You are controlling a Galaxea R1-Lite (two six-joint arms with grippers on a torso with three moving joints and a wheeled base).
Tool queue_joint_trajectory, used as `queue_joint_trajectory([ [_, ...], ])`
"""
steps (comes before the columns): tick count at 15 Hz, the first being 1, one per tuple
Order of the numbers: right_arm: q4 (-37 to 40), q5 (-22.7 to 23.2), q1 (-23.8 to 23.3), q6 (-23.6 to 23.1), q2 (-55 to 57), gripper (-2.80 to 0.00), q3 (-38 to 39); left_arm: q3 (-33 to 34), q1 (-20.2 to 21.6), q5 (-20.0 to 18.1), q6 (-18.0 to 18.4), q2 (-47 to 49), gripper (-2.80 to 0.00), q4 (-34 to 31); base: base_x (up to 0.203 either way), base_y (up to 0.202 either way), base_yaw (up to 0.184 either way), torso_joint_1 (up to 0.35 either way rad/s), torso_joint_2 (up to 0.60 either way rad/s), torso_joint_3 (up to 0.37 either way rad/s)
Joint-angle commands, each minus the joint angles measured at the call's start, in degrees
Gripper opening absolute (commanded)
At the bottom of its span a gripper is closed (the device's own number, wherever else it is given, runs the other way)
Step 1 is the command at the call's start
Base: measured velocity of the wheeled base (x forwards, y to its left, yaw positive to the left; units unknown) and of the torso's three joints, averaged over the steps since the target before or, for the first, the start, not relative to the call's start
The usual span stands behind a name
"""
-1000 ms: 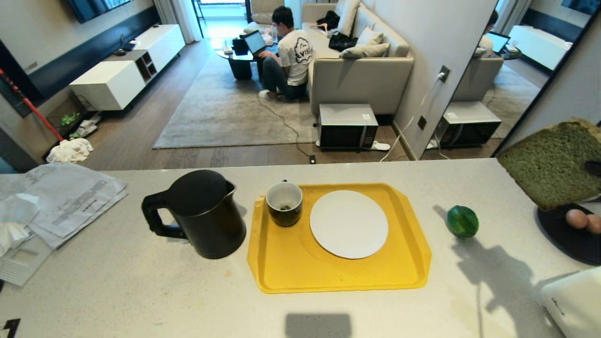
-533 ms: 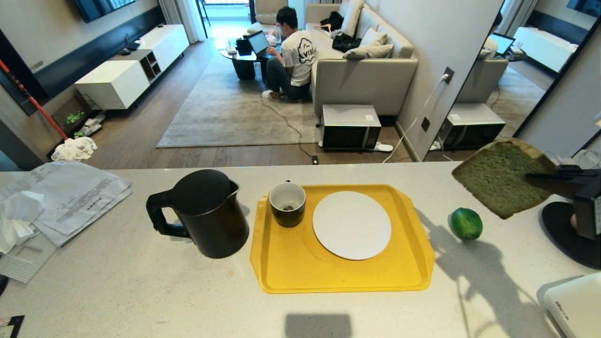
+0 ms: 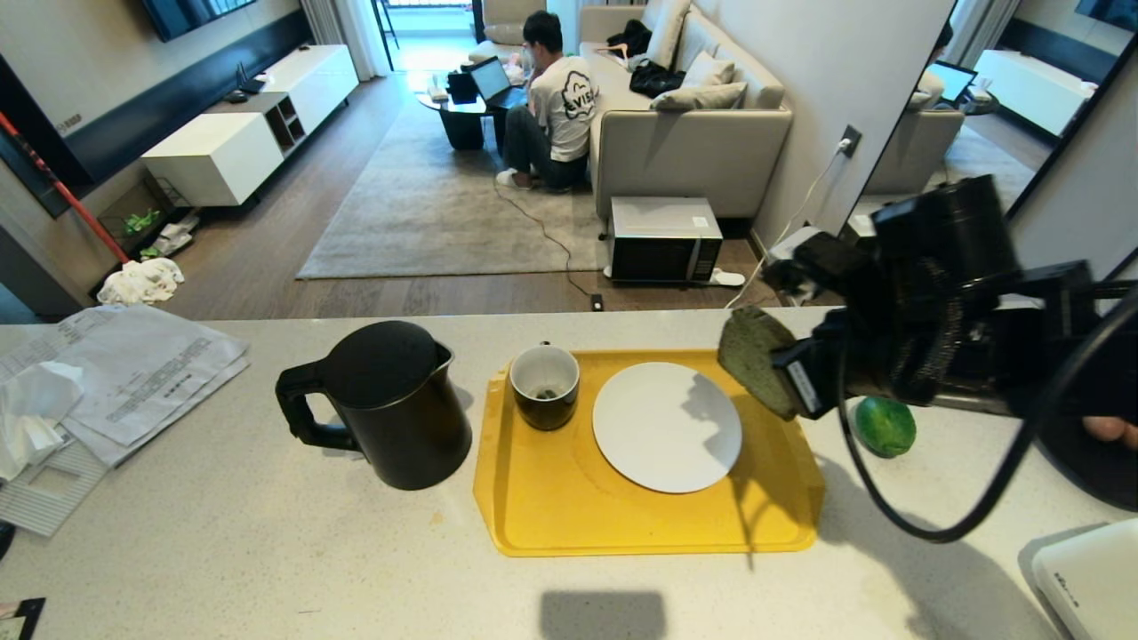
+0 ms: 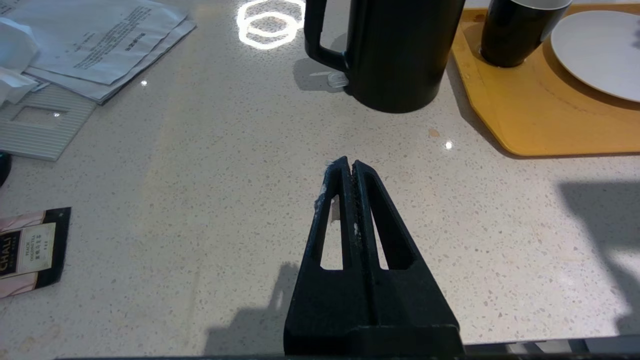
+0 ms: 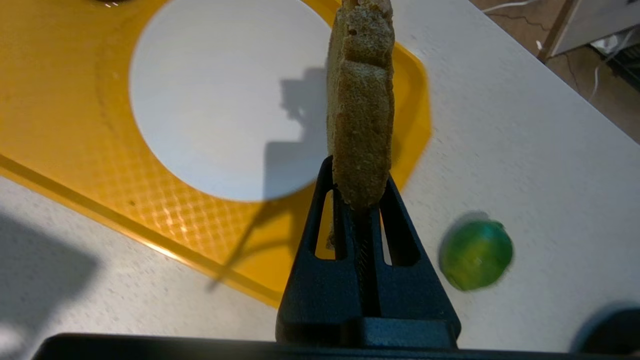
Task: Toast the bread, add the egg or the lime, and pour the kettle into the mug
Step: Put the baked bread on a plate
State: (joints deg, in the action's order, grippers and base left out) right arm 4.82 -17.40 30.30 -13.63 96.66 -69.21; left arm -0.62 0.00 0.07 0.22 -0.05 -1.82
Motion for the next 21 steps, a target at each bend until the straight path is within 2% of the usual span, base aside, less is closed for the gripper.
queue_joint_trajectory([
  [1, 0.08, -1.65, 5.42, 1.39, 9.39, -2.8, -3.25, 0.01, 0.0, 0.01, 0.0, 0.05, -2.8, -0.03, 0.0, 0.0, 0.0, 0.0, 0.0, 0.0],
  [7, 0.77, -1.76, 12.3, 5.96, 9.56, -2.8, 2.13, 0.01, 0.0, 0.01, 0.01, 0.05, -2.8, -0.02, 0.0, 0.0, 0.0, 0.0, 0.0, 0.0],
  [21, 0.55, -1.49, 13.34, 6.95, 15.1, -2.8, -5.29, 0.01, 0.0, 0.01, 0.04, 0.05, -2.8, 0.05, 0.0, 0.0, 0.0, 0.0, 0.0, 0.0],
])
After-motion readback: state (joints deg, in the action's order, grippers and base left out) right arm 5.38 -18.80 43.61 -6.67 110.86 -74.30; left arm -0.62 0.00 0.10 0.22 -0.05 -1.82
